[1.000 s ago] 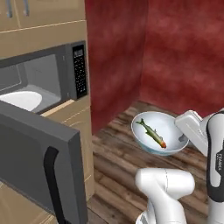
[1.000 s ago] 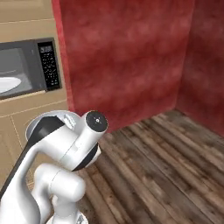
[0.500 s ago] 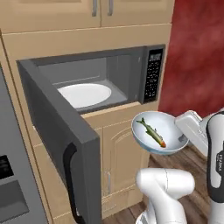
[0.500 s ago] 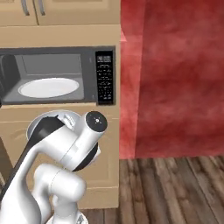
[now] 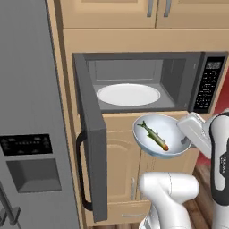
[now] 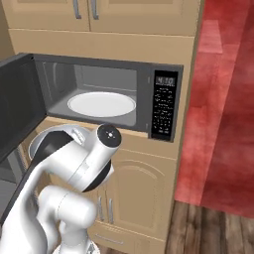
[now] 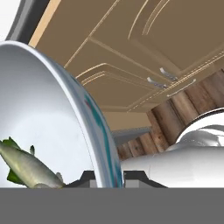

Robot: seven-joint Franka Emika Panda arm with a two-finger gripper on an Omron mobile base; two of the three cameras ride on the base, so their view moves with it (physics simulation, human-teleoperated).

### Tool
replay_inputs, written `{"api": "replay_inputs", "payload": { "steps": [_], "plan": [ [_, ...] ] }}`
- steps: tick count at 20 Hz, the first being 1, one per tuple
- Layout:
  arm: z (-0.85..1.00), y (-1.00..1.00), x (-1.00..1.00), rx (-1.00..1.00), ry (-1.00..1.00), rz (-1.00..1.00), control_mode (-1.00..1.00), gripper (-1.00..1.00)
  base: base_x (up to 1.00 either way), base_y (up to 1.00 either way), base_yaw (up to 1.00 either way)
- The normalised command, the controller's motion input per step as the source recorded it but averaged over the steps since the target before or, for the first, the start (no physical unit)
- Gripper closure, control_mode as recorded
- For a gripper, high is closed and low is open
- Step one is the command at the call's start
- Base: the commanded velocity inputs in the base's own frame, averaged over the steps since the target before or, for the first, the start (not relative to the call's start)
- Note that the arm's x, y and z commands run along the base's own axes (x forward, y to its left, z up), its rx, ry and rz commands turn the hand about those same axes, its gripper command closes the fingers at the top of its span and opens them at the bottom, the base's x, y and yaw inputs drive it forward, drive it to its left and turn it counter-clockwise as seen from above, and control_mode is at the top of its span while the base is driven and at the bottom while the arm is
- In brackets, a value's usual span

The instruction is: Remove the mango from the bowl and place it on the small plate. Then place the bowl with only the fish in the microwave, close the door, and press the start button to microwave the fish.

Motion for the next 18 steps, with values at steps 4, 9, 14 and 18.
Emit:
{"api": "replay_inputs", "payload": {
  "steps": [4, 9, 14, 18],
  "plan": [
    [0.0, 0.0, 0.0, 0.0, 0.0, 0.0, 1.0, 1.0, 0.0, 0.0, 0.08],
    [0.0, 0.0, 0.0, 0.0, 0.0, 0.0, 1.0, 1.0, 0.02, 0.0, 0.0],
    [0.0, 0.0, 0.0, 0.0, 0.0, 0.0, 1.0, 1.0, 0.2, 0.0, 0.06],
    [0.0, 0.0, 0.0, 0.0, 0.0, 0.0, 1.0, 1.0, 0.01, 0.0, 0.02]
  ]
}}
